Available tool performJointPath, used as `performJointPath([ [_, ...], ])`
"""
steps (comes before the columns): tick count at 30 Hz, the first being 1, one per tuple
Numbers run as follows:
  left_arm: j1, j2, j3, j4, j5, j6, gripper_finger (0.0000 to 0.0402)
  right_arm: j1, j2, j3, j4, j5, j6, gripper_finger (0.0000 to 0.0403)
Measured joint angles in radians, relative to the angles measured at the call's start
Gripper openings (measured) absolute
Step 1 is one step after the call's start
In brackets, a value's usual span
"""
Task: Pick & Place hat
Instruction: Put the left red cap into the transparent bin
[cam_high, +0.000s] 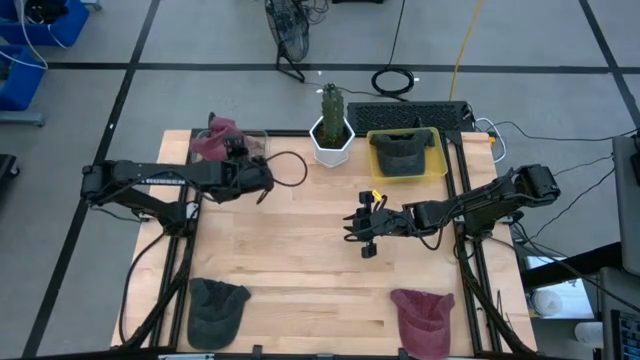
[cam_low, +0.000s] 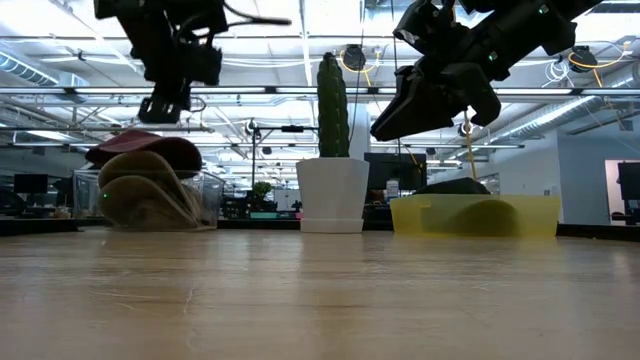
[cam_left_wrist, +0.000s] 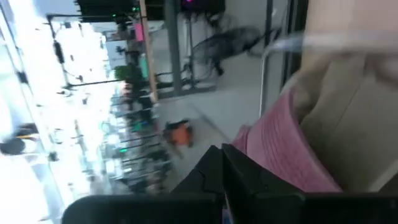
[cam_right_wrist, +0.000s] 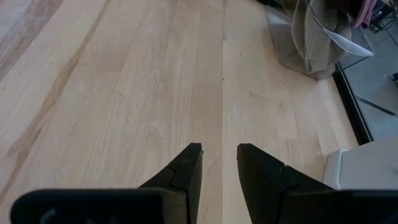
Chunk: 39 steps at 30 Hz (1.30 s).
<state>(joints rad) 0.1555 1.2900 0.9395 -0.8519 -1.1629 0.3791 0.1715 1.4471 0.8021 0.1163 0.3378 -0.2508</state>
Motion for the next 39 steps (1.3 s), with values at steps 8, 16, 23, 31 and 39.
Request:
performJointPath([
  [8, 0.000, -0.031, 0.080, -0.011, 0.267, -0.217, 0.0074, 0.000, 0.000, 0.000, -0.005, 0.000, 0.003, 0.0089],
  [16, 0.023, 0.049, 0.062, -0.015, 0.307, -0.305, 0.0235, 0.000, 0.000, 0.000, -0.008, 0.000, 0.003, 0.0089],
  [23, 0.050, 0.179, 0.062, -0.052, 0.232, -0.327, 0.0312, 0.000, 0.000, 0.000, -0.008, 0.000, 0.003, 0.0089],
  [31, 0.078, 0.290, 0.062, -0.162, 0.121, -0.435, 0.0277, 0.000, 0.000, 0.000, -0.008, 0.000, 0.003, 0.0089],
  [39, 0.132, 0.286, 0.062, -0.182, 0.114, -0.442, 0.0236, 0.000, 0.000, 0.000, -0.008, 0.000, 0.003, 0.0089],
])
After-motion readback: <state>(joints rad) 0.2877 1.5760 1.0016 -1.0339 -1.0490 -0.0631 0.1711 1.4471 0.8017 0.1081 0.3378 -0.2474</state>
